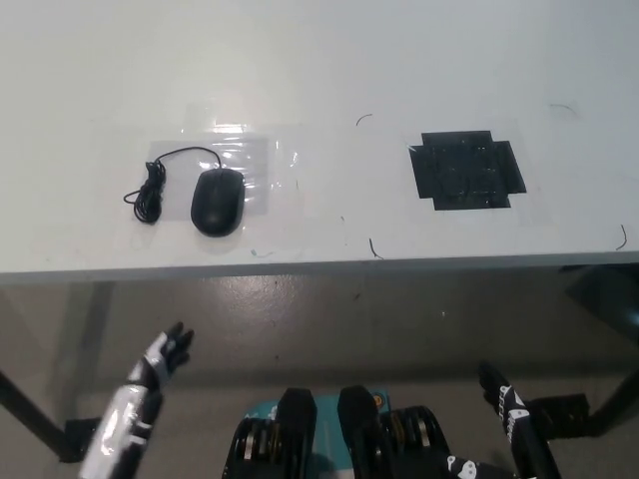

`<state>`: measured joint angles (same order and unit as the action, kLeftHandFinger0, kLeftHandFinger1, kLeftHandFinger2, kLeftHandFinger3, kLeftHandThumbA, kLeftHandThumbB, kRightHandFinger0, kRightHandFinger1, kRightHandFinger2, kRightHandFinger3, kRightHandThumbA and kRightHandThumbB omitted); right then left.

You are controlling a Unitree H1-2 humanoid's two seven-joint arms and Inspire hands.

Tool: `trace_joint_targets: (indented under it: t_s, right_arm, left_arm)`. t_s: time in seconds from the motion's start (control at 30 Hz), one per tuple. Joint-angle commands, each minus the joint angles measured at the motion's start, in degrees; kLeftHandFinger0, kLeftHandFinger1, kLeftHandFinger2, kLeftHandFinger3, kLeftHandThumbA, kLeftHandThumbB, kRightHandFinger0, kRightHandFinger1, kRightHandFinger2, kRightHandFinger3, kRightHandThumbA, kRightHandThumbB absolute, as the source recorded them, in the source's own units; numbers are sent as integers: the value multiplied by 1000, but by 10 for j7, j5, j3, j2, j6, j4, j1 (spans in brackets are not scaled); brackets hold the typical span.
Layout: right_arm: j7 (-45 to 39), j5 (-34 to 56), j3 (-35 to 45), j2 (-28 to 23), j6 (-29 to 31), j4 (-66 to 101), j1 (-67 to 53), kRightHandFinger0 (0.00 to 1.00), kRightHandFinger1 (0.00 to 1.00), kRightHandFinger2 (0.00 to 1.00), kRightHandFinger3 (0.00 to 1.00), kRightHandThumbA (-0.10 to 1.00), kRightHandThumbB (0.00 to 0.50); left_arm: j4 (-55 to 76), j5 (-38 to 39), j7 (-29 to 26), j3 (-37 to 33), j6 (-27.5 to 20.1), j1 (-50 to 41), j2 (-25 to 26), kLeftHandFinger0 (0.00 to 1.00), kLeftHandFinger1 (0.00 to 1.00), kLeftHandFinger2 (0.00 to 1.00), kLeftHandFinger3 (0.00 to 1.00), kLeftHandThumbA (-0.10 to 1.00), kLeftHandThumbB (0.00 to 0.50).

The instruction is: The robot uses left hand to click on the left button of the black mouse, which is placed on the left area of the table

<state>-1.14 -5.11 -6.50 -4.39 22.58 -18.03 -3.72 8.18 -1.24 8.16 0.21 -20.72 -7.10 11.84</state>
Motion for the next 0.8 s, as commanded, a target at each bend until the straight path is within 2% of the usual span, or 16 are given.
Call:
trace_joint_targets:
  t_s: [0.0,0.03,0.1,0.13,0.17,0.2,0.23,0.27,0.37,0.47,0.53,0.57,0.6,0.63,0.7,0.77]
  right_arm:
    - [2,-7,3,-5,43,11,10,1000,1000,1000,1000,1000,108]
    - [4,-8,4,-5,43,11,10,1000,1000,1000,1000,1000,100]
    - [6,-10,5,-6,43,11,10,1000,1000,1000,1000,1000,100]
    - [7,-12,5,-6,43,11,11,1000,1000,1000,1000,1000,102]
    - [7,-13,5,-7,43,11,11,1000,1000,1000,1000,1000,107]
    - [9,-15,5,-6,43,11,11,1000,1000,1000,1000,1000,115]
    - [10,-16,5,-5,43,10,11,1000,1000,1000,1000,1000,115]
    - [8,-13,5,-5,43,9,11,1000,1000,1000,1000,1000,124]
    - [9,-13,7,-5,43,7,11,1000,1000,1000,1000,1000,123]
    - [7,-11,8,-7,41,8,12,1000,1000,1000,1000,1000,130]
    - [8,-13,9,-7,40,9,13,1000,1000,1000,1000,1000,133]
    - [7,-11,10,-7,41,9,14,1000,1000,1000,1000,1000,135]
    - [7,-10,10,-7,41,10,14,1000,1000,1000,1000,1000,137]
    - [8,-11,10,-6,38,11,14,1000,1000,1000,1000,1000,144]
    - [7,-9,11,-6,42,8,16,1000,1000,1000,1000,1000,139]
    - [6,-9,11,-7,39,9,18,1000,1000,1000,1000,1000,141]
  left_arm:
    - [170,167,68,14,107,31,118,1000,840,822,1000,1000,346]
    - [207,182,63,33,129,53,154,1000,655,683,1000,1000,340]
    - [243,195,56,56,173,86,200,383,263,422,1000,1000,411]
    - [259,203,53,69,196,105,228,250,181,367,1000,1000,420]
    - [264,228,55,79,212,121,257,182,105,299,1000,1000,411]
    - [258,277,66,89,240,159,301,192,7,99,1000,1000,455]
    - [253,298,72,93,254,178,321,198,1,54,1000,1000,461]
    - [251,308,70,97,276,202,339,8,0,2,1000,1000,495]
    - [229,343,82,97,339,280,391,0,0,0,1000,1000,500]
    - [189,368,95,87,366,346,396,0,0,0,1000,1000,500]
    - [140,367,110,70,375,402,378,0,0,0,1000,1000,464]
    - [124,348,116,64,368,417,375,0,0,71,1000,1000,377]
    - [110,329,123,57,364,429,374,0,0,69,1000,1000,407]
    - [88,307,137,44,367,452,377,0,0,64,1000,1000,403]
    - [65,260,158,7,405,497,389,44,0,19,1000,1000,449]
    - [53,250,175,-9,425,517,398,78,0,72,1000,1000,434]
